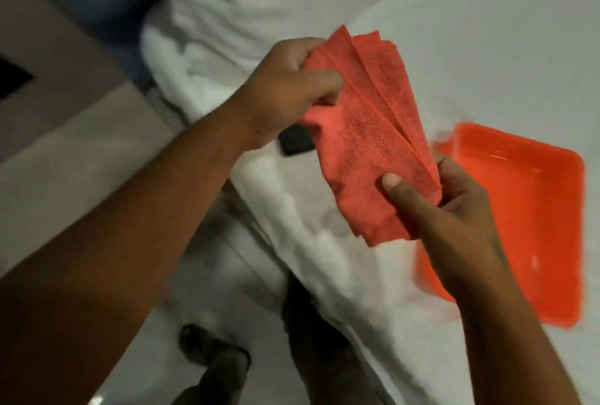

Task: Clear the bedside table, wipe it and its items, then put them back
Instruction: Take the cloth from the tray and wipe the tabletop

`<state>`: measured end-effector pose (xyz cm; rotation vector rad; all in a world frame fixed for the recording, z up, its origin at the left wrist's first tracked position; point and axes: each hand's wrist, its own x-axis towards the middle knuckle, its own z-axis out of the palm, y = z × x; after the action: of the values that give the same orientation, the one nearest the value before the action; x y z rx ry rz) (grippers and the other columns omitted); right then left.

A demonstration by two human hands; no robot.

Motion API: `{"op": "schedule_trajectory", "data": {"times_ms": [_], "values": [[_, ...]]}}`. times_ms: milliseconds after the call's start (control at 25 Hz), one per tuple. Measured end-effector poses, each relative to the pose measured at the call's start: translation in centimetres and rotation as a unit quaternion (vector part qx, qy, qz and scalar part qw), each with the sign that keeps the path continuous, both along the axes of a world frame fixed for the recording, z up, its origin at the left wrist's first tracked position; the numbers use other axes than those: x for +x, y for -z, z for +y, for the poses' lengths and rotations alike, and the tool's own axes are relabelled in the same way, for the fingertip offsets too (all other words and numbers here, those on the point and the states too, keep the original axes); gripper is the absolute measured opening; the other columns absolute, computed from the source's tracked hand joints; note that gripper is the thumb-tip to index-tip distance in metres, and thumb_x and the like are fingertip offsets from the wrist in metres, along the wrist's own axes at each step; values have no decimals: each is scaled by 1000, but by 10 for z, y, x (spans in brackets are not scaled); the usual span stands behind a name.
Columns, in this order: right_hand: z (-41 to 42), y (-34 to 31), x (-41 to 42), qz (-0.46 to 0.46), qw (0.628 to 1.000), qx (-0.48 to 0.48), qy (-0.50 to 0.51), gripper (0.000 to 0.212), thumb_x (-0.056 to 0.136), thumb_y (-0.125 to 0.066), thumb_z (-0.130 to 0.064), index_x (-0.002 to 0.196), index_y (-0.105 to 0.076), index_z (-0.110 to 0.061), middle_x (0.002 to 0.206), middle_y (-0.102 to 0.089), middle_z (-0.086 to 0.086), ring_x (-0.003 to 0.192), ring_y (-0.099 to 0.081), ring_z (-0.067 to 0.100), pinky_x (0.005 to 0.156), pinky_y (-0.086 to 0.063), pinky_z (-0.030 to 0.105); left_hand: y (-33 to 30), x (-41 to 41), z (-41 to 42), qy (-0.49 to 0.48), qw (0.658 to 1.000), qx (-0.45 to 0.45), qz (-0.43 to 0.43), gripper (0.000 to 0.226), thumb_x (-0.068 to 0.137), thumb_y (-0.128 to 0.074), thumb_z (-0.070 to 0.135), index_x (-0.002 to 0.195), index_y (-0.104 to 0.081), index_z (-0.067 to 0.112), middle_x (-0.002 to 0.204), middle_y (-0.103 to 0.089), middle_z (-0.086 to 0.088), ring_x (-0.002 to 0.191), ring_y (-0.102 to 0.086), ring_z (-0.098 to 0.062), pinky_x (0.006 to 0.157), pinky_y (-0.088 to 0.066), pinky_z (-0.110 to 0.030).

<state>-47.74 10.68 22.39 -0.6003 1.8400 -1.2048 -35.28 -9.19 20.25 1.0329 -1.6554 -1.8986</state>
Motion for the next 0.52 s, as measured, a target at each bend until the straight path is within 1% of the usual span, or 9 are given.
{"op": "schedule_trajectory", "data": {"times_ms": [40, 80, 160, 200, 240, 280, 320, 400, 520], "values": [[-19, 6, 32, -25, 998, -3, -57, 27, 79, -79, -27, 103, -70, -17, 95, -77, 12, 83, -75, 31, 67, -61, 45, 0, 51, -11, -54, 998, 15, -4, 16, 66, -55, 0, 80, -55, -6, 60, -38, -3, 49, -35, -11, 47, -29, -21], [-37, 17, 67, -36, 994, 7, -105, 27, 80, -78, -27, 103, -70, -16, 94, -78, 9, 81, -74, 25, 67, -61, 40, 8, 100, -20, -100, 994, 14, -35, 16, 64, -55, 3, 77, -54, -6, 58, -39, -1, 47, -35, -9, 46, -29, -20], [-65, 63, 145, -58, 981, 41, -183, 20, 83, -76, -21, 101, -70, -14, 89, -77, 6, 74, -71, 16, 68, -60, 35, 44, 197, -21, -171, 969, -32, -177, 11, 59, -58, 19, 67, -56, 12, 59, -48, 1, 50, -42, -10, 50, -35, -23], [-72, 93, 181, -61, 972, 72, -216, 15, 85, -76, -17, 97, -69, -14, 86, -76, 5, 72, -69, 16, 69, -61, 39, 69, 240, -14, -188, 946, -46, -261, 17, 55, -59, 28, 65, -54, 16, 61, -51, 1, 55, -46, -14, 54, -38, -27], [-75, 124, 212, -59, 962, 109, -244, 12, 84, -75, -17, 93, -68, -17, 84, -74, 6, 73, -69, 18, 73, -62, 46, 96, 276, -4, -188, 923, -39, -334, 23, 52, -58, 35, 63, -51, 15, 63, -53, 0, 61, -50, -18, 57, -38, -30], [-75, 157, 238, -56, 950, 149, -268, 11, 84, -74, -18, 90, -65, -19, 85, -72, 7, 75, -69, 22, 76, -61, 52, 124, 306, 10, -183, 902, -20, -390, 25, 51, -56, 36, 62, -49, 15, 65, -55, -2, 66, -54, -21, 59, -37, -30], [-73, 184, 256, -53, 939, 189, -283, 10, 84, -73, -18, 88, -63, -19, 86, -72, 9, 79, -70, 26, 79, -60, 54, 147, 326, 23, -175, 890, 2, -422, 22, 52, -55, 34, 63, -49, 16, 68, -57, -3, 72, -59, -25, 61, -36, -30], [-69, 227, 285, -32, 925, 233, -298, 11, 83, -71, -18, 83, -62, -23, 89, -73, 10, 85, -72, 31, 81, -60, 53, 191, 351, 38, -182, 881, 32, -436, 18, 56, -55, 30, 70, -53, 17, 77, -62, -5, 85, -66, -31, 65, -36, -27], [-81, 260, 287, -14, 945, 223, -240, 10, 76, -72, -24, 75, -62, -22, 83, -74, 12, 79, -73, 35, 75, -61, 56, 229, 343, 18, -203, 886, 7, -417, 25, 63, -61, 25, 81, -61, 8, 89, -71, -14, 91, -68, -35, 66, -39, -25]]}}
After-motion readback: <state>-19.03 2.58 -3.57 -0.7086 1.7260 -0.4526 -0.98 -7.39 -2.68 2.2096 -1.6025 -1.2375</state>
